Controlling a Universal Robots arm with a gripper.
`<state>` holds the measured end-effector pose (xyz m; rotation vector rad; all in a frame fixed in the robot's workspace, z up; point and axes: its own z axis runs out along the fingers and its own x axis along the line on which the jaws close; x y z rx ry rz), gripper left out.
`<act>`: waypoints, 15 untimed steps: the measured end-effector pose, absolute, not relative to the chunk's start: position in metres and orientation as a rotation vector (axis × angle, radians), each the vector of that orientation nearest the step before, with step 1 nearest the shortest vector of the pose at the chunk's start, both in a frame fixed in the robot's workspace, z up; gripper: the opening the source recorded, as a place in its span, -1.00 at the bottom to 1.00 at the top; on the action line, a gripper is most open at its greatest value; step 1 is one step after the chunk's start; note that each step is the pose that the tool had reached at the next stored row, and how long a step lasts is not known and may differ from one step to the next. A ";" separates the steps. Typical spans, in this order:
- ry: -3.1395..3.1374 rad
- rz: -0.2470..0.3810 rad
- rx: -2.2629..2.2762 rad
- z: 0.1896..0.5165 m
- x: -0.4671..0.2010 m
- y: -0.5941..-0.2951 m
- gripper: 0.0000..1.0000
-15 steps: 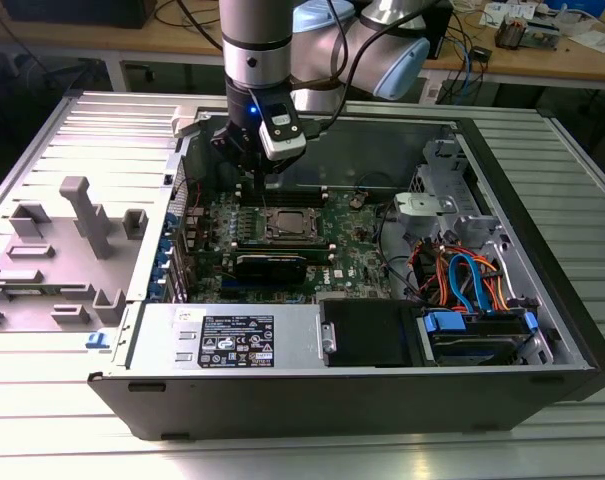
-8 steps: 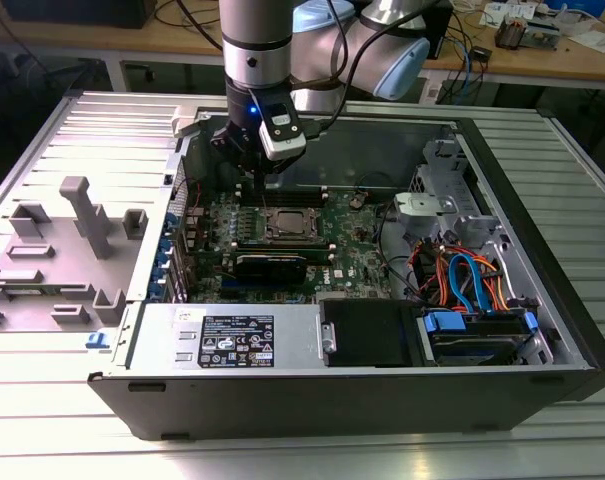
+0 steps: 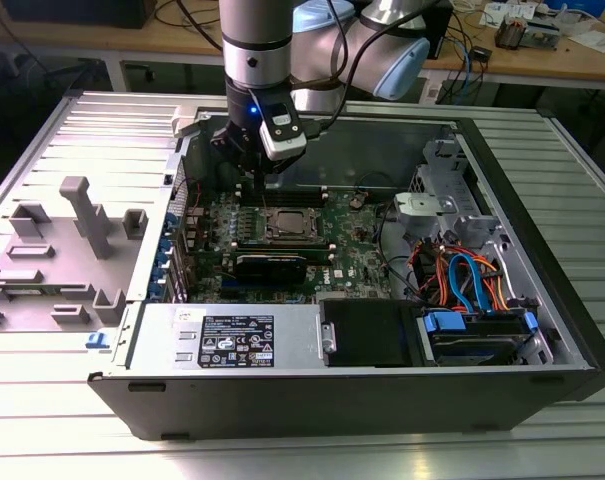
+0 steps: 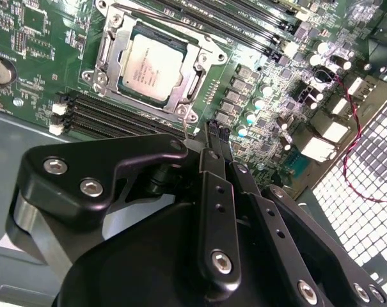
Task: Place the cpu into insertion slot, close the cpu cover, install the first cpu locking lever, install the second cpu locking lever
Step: 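Install the first cpu locking lever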
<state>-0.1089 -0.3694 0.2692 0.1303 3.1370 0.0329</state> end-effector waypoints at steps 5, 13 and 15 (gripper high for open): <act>3.140 0.034 0.004 0.269 -0.110 -0.369 -0.79; 3.140 0.034 0.002 0.269 -0.124 -0.369 -0.79; 3.141 0.033 0.001 0.269 -0.125 -0.369 -0.79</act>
